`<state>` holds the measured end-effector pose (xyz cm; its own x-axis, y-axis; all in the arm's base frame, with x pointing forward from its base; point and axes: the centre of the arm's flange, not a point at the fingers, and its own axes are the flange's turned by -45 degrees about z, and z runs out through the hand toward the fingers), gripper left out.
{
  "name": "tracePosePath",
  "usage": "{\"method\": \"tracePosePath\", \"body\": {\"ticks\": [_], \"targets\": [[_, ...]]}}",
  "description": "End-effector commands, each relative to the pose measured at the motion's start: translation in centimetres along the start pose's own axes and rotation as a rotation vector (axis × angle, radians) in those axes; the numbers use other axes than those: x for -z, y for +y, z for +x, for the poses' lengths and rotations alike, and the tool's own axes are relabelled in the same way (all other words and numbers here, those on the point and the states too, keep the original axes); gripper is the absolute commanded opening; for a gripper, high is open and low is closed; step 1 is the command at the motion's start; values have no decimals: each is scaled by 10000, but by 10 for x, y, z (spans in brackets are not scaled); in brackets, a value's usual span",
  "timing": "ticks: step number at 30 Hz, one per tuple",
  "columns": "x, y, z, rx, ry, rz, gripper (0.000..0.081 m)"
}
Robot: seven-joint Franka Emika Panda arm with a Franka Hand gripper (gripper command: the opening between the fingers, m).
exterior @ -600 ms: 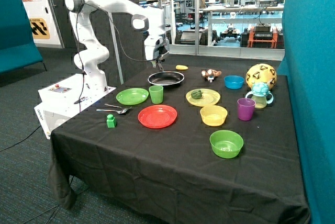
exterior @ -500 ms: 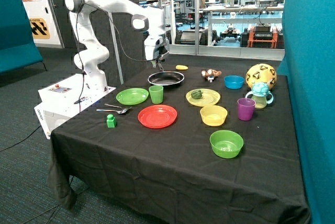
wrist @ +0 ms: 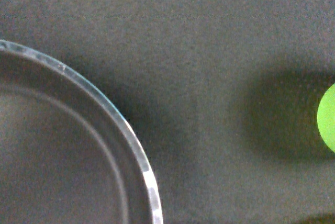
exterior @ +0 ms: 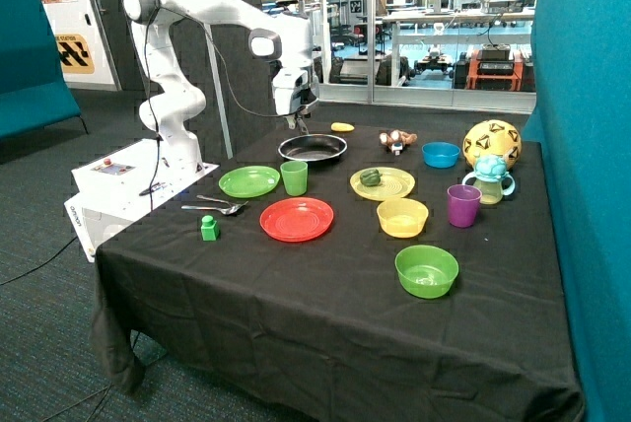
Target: Cook the capsicum and place it on a plate
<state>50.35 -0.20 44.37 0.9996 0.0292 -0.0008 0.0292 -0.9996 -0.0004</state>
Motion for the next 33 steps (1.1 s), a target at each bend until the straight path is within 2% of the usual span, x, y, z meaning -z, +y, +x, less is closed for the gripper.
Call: {"method": "tracePosePath", "body": {"ticks": [1,10,22,33], "targets": [[-6,3,9,280,8,-4,532],[-12,9,29,687,8,-4,518],[-28,10,58,1657,7,-5,562],[-42,7,86,2234,7,-5,665]]}}
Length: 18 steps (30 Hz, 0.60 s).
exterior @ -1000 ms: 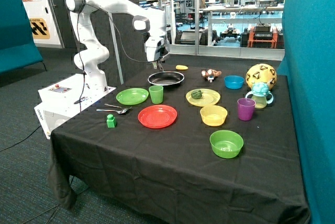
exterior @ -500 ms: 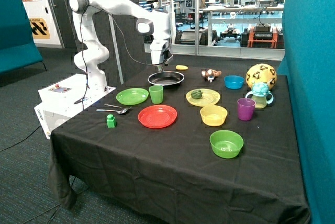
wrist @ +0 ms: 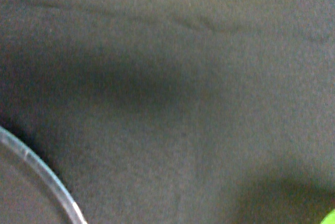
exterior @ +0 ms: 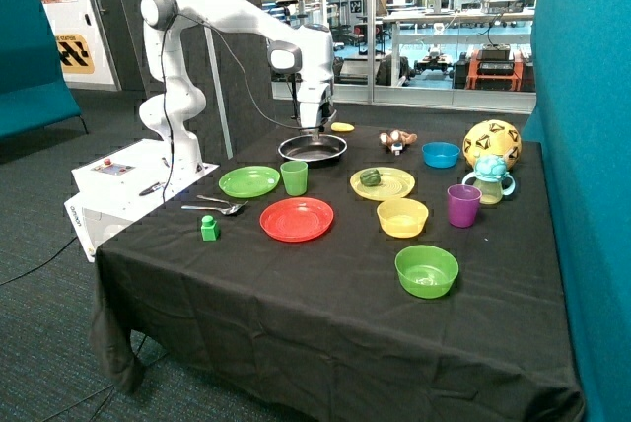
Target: Cook the capsicum and place it on a plate
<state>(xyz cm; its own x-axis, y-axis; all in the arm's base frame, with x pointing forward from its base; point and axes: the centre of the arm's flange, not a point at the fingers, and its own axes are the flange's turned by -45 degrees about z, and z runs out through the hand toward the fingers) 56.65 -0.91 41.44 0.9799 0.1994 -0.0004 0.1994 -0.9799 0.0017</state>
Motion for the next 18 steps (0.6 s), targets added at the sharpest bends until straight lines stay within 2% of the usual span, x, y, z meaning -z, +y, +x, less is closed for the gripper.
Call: {"method": "tracePosePath", "body": {"ticks": [1,4,10,12,14,15,18], "targets": [[-14,2,25,551,5,17,670],[-21,1,37,1039,5,17,706],[-30,3,52,1245,6,17,729],[-32,3,57,1109,5,17,725],[-35,4,64,1349,6,17,734],[-36,3,66,1205,5,17,739],[-38,3,74,1492,6,17,795]]}}
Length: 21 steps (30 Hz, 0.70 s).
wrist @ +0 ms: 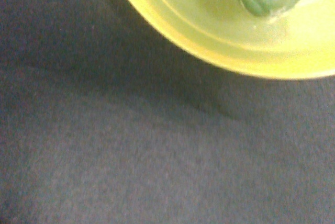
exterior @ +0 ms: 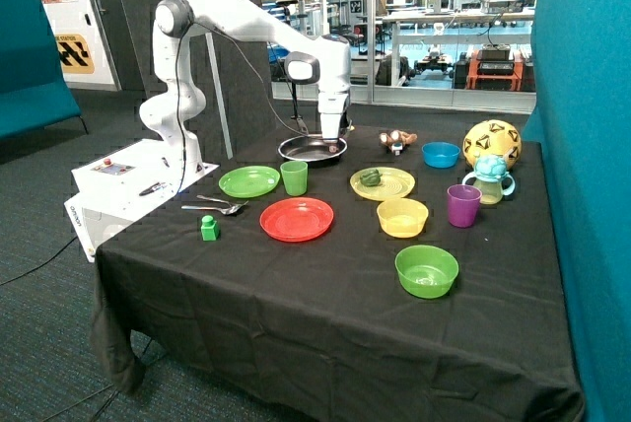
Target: Cook the capsicum and place it on a plate
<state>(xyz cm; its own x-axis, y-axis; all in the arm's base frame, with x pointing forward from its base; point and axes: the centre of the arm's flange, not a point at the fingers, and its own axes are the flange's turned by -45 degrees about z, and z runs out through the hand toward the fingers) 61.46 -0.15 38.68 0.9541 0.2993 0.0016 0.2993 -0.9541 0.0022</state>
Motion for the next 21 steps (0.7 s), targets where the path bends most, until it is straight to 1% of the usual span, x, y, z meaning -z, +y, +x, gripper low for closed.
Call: {"method": "tracePosePath", "body": {"ticks": [1,2,4,7,15,21], "targets": [[-12,3,28,480,-16,22,777],[-12,2,29,330,-16,22,766],[-16,3,34,524,-16,22,759],[-21,2,39,378,-16,22,751],[-35,0,45,359,-16,22,742],[-45,8,48,48,-16,22,743]]}}
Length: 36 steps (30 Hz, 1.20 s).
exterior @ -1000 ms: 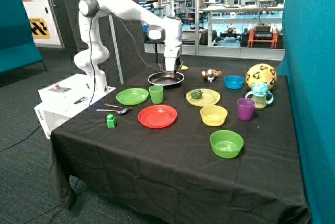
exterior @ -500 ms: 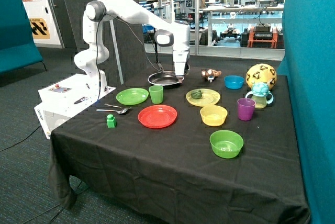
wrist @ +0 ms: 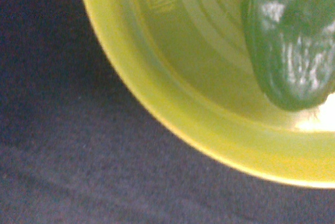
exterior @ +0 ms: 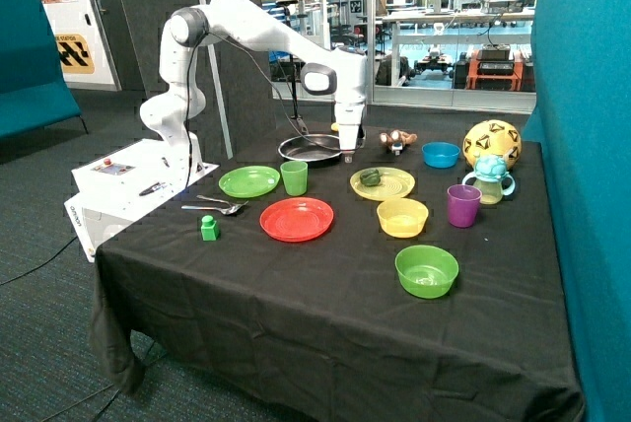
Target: Cook the capsicum and place it on a plate
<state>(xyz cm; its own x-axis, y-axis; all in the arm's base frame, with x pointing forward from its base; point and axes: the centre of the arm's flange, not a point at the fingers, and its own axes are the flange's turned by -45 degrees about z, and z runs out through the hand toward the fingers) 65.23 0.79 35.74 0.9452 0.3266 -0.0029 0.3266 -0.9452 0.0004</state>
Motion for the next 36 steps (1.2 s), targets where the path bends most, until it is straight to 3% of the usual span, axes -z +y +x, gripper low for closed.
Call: {"method": "tracePosePath", "body": {"ticks": [1,8,13,14,23,36], "targets": [[-16,8,10,-261,29,4,740],[-18,20,15,-232,29,4,726],[-22,22,18,-595,29,5,729],[-24,22,18,-268,29,4,729],[-39,18,25,-364,29,4,723],[-43,15,44,-277,29,4,697]]}}
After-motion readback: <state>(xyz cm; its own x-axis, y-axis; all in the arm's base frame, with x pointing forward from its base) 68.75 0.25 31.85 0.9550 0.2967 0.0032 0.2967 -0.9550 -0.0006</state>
